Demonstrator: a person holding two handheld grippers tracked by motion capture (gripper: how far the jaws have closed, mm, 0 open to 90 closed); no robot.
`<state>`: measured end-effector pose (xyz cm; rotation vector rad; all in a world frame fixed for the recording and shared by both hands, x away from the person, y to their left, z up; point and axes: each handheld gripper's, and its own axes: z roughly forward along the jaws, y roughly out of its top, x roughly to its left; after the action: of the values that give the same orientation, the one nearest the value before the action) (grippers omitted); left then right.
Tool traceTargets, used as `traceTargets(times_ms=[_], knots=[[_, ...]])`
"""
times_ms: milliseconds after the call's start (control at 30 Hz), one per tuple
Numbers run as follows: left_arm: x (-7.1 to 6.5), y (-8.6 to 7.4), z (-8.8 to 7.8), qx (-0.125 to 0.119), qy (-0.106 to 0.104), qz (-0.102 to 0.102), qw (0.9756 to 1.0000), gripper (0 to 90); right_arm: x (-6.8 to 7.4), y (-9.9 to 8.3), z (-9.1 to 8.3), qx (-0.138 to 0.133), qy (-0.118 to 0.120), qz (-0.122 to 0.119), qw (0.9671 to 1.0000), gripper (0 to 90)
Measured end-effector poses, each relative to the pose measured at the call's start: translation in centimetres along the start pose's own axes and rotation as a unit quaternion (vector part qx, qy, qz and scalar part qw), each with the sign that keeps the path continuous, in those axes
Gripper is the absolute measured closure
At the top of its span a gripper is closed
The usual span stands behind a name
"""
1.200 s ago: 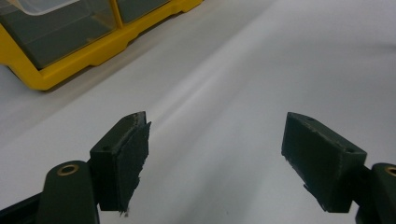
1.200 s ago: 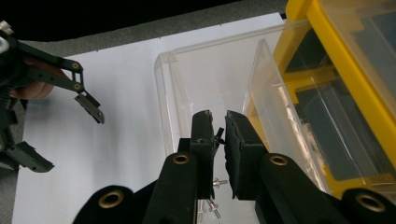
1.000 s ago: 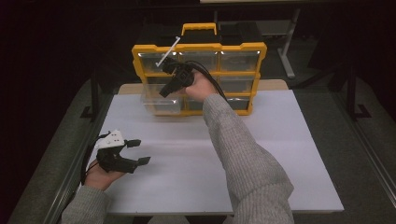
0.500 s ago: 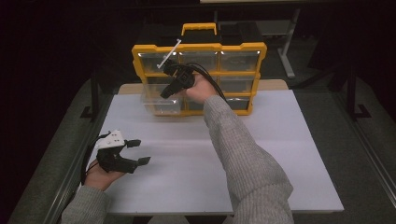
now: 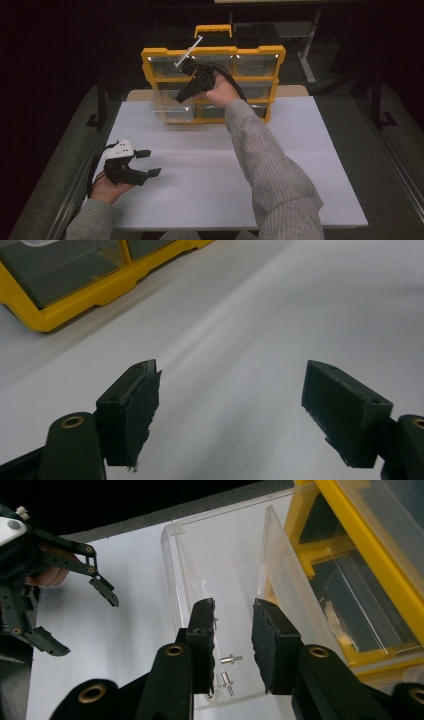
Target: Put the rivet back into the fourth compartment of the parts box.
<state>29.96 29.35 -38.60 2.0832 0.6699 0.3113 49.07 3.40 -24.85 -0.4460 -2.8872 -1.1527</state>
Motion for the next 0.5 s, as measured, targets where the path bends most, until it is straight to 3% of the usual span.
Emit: traceTargets(times_ms=[500], knots=[[0.1, 0.0, 0.1, 0.000, 0.001, 0.002, 1.0000, 22.5, 0.8, 0.0, -2.0, -0.016, -0.005, 0.000, 0.9999, 64.2]])
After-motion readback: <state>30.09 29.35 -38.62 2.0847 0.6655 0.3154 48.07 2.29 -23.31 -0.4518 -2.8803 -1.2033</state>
